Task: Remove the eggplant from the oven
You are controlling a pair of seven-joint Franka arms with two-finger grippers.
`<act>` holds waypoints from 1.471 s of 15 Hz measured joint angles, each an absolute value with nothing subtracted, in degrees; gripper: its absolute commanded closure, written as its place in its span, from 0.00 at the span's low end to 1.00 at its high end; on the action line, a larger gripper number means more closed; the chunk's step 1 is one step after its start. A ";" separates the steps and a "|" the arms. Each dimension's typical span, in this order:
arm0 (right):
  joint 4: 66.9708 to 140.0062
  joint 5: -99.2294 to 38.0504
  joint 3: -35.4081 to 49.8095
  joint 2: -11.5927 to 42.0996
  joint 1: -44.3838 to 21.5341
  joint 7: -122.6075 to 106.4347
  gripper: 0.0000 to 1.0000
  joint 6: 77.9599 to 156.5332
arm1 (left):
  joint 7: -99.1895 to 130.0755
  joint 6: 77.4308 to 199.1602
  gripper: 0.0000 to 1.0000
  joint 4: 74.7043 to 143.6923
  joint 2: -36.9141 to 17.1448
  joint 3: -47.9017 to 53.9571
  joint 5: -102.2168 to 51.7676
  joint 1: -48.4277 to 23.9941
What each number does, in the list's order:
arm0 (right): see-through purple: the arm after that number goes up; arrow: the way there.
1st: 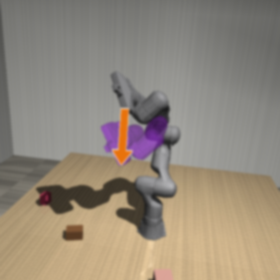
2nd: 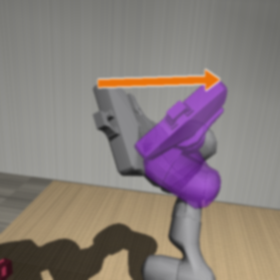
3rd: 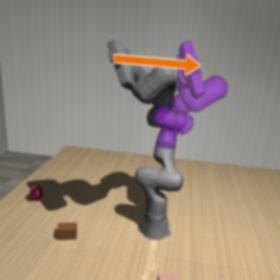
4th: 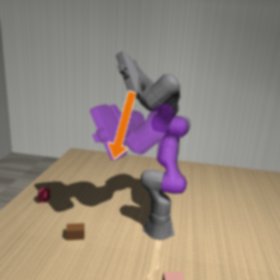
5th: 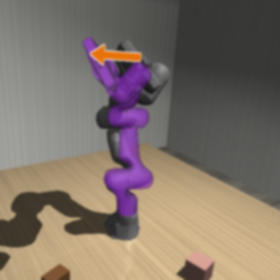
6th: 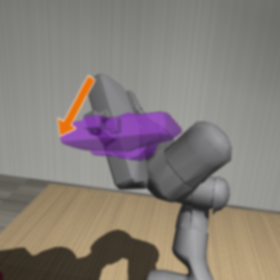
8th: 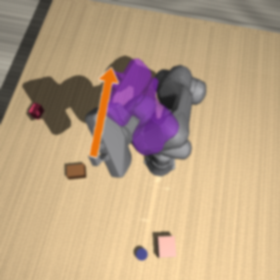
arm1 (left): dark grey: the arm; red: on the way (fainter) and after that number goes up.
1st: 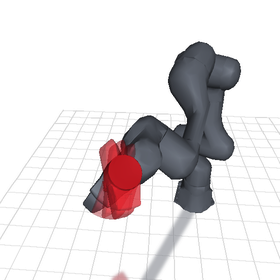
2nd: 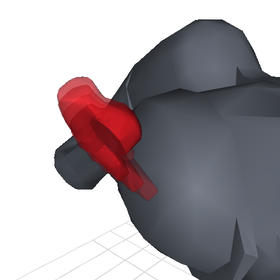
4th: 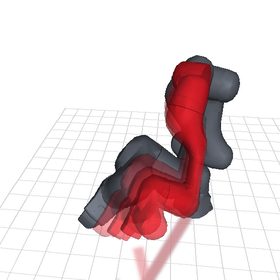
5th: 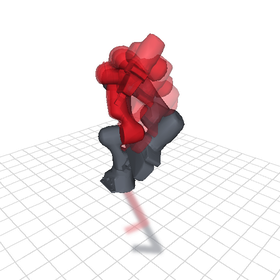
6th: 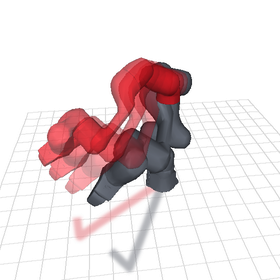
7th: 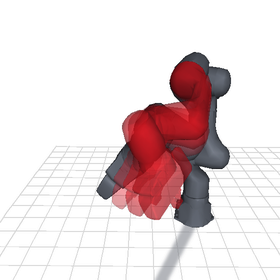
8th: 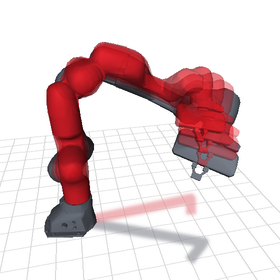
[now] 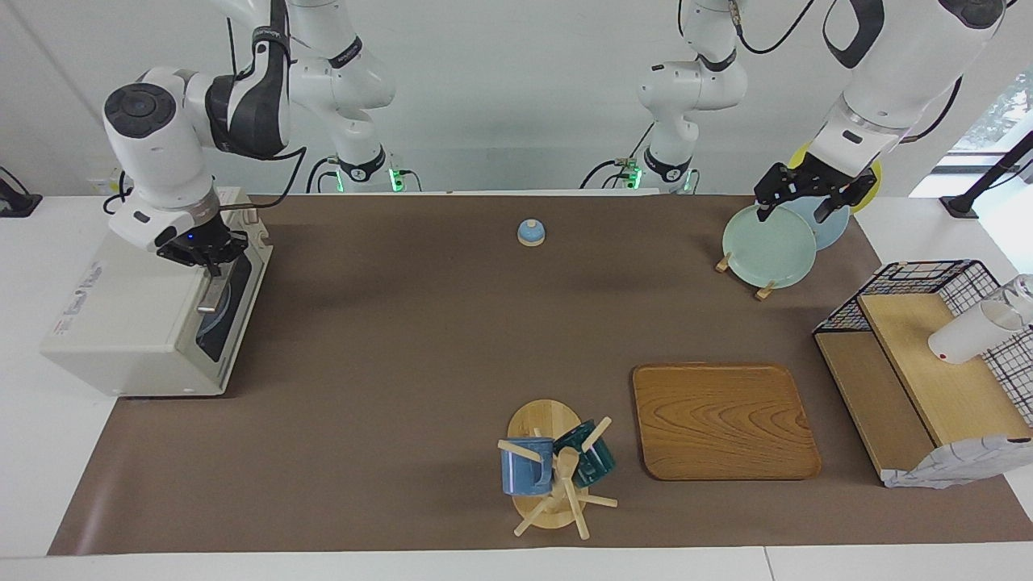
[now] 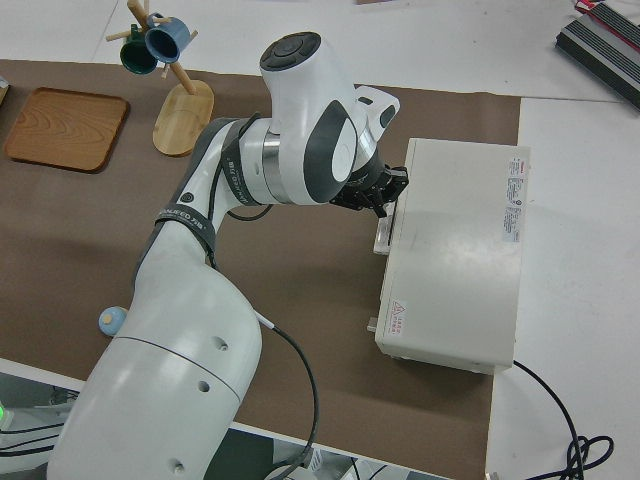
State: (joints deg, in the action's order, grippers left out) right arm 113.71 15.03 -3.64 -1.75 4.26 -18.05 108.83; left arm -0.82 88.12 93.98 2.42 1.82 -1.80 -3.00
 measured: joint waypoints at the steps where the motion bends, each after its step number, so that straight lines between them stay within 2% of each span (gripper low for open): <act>1: 114.63 15.02 -3.63 -1.76 4.68 -18.27 1.00 110.04 | -0.82 88.12 0.00 93.98 2.42 1.82 -1.80 -3.00; 8: 116.94 14.08 -3.46 -3.36 4.74 -17.78 1.00 112.67 | -0.82 88.12 0.00 93.98 2.42 1.82 -1.80 -3.00; 12: 118.21 9.33 -3.09 -3.16 1.89 -13.45 1.00 113.54 | -0.82 88.12 0.00 93.98 2.42 1.82 -1.80 -3.00; 22: 126.35 0.82 -1.55 3.47 -2.20 -7.56 1.00 129.47 | -0.82 88.12 0.00 93.98 2.42 1.82 -1.80 -3.00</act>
